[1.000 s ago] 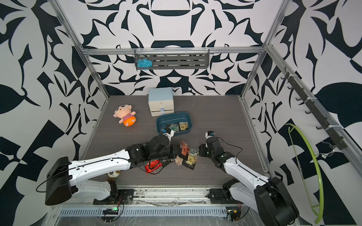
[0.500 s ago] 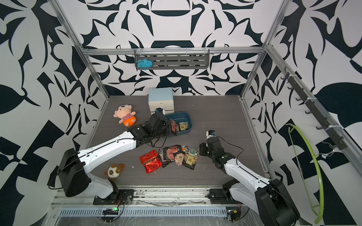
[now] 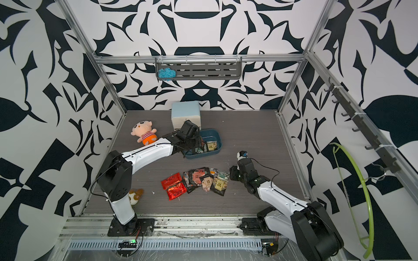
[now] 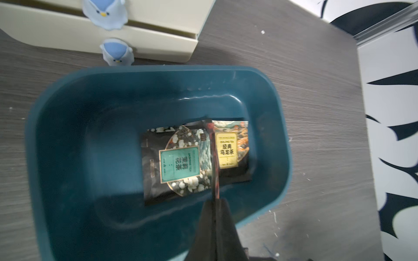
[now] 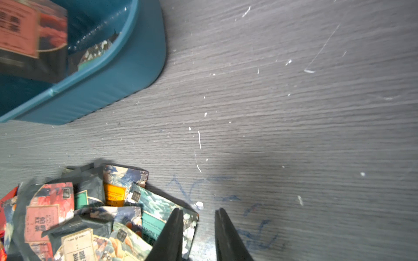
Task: Put the tea bags into the storage box
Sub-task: Place the tea bag in the storage box, then pick up the tea bag from the center of the board.
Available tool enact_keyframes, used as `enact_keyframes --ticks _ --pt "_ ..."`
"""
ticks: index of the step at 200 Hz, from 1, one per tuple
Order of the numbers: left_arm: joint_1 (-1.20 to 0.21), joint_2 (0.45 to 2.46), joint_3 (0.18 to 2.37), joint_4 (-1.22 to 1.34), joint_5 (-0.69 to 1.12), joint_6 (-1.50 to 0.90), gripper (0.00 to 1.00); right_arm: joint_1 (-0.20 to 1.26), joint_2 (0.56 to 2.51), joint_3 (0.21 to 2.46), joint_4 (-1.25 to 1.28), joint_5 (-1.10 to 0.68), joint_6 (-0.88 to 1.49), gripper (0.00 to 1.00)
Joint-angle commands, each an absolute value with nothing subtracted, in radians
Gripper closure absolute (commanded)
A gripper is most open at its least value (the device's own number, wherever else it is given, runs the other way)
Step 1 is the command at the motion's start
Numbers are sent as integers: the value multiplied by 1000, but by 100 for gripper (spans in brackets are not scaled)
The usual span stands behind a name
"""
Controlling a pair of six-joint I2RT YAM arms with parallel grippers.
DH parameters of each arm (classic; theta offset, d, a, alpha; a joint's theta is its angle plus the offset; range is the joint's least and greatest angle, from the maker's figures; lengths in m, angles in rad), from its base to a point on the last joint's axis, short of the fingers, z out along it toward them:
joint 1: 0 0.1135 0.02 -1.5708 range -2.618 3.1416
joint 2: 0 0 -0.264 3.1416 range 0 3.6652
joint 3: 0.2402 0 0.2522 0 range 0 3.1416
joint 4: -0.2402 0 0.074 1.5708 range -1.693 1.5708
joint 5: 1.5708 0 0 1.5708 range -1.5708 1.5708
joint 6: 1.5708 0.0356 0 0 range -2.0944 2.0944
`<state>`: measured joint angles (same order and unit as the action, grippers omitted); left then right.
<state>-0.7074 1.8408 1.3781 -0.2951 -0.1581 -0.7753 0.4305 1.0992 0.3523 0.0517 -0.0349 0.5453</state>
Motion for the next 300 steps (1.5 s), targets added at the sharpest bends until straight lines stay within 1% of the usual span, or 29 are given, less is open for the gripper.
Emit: enact_keyframes --ticks 1,29,40,46,75,105,122,132,159,195,227,241,268,281,300 --pt "-692 1876 1416 -293 -167 -787 100 428 1107 382 90 -48 542 71" --pt "-684 1905 1439 -339 -199 -775 100 428 1128 390 89 -60 543 69" --pt "-681 1907 1438 -350 -202 -775 89 428 1140 394 89 -74 540 67" --pt "-680 1906 1434 -355 -206 -775 86 428 1149 400 86 -81 538 67" --pt "-678 1876 1415 -384 -237 -767 77 428 1189 417 78 -87 532 66" --pt "-676 1785 1369 -417 -295 -749 68 428 1210 426 76 -87 524 68" --pt "-675 1714 1315 -426 -334 -741 59 428 1205 425 75 -79 520 68" --pt "-675 1666 1287 -439 -347 -737 56 428 1199 423 74 -79 518 68" --pt "-678 1513 1183 -444 -311 -726 53 428 1171 417 73 -88 506 69" --pt "-699 1251 959 -358 -239 -779 47 428 1123 390 101 -91 498 69" --pt "-733 1054 828 -363 -206 -821 45 428 1088 377 106 -87 498 69" --pt "-745 980 774 -358 -197 -828 45 427 1078 388 87 -97 497 69" --pt "-749 859 701 -352 -161 -824 45 430 1051 454 -21 -173 489 69" --pt "-752 816 677 -357 -143 -825 44 442 1027 471 -78 -178 508 69" --pt "-767 776 633 -331 -115 -841 43 491 988 450 -88 -157 553 65"
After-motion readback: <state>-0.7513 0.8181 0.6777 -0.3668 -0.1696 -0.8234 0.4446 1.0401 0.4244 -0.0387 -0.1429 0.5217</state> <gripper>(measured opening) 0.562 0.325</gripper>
